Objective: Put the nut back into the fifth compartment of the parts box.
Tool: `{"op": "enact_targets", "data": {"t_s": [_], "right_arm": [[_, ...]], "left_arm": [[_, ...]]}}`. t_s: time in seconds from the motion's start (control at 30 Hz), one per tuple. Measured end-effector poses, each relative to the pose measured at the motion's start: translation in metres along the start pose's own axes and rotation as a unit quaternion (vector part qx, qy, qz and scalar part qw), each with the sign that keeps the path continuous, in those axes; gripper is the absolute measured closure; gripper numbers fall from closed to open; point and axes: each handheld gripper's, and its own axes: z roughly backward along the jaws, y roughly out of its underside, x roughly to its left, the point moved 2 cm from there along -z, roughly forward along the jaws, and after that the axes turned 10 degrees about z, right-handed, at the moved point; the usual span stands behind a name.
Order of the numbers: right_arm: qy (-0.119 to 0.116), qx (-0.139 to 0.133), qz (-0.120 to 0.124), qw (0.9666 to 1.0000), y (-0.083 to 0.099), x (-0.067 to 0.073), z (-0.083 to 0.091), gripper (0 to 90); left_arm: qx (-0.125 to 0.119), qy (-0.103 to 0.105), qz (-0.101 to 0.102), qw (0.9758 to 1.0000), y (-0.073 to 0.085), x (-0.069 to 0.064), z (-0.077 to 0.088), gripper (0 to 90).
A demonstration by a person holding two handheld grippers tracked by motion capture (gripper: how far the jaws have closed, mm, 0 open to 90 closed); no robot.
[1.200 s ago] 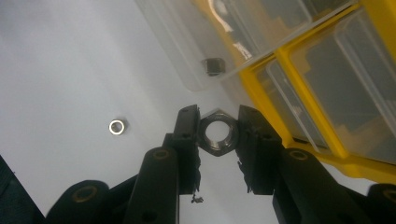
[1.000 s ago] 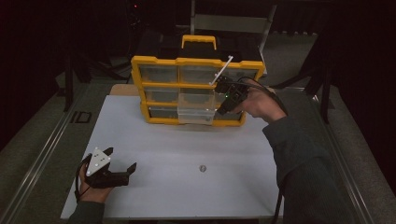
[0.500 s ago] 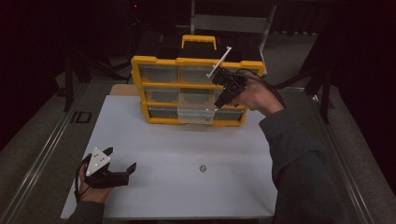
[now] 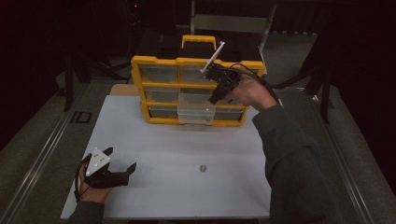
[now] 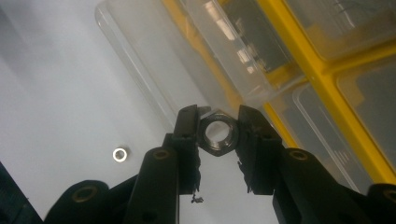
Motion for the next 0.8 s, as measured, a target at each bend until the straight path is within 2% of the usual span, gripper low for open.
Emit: {"op": "enact_targets", "data": {"t_s": [0.8], "right_arm": [[-0.004,0.014,-0.005,0.9999,-0.020,-0.001,-0.013,70.0]], "left_arm": [[-0.001,0.000,0.001,1.0000,0.000,0.000,0.000,0.0]]}}
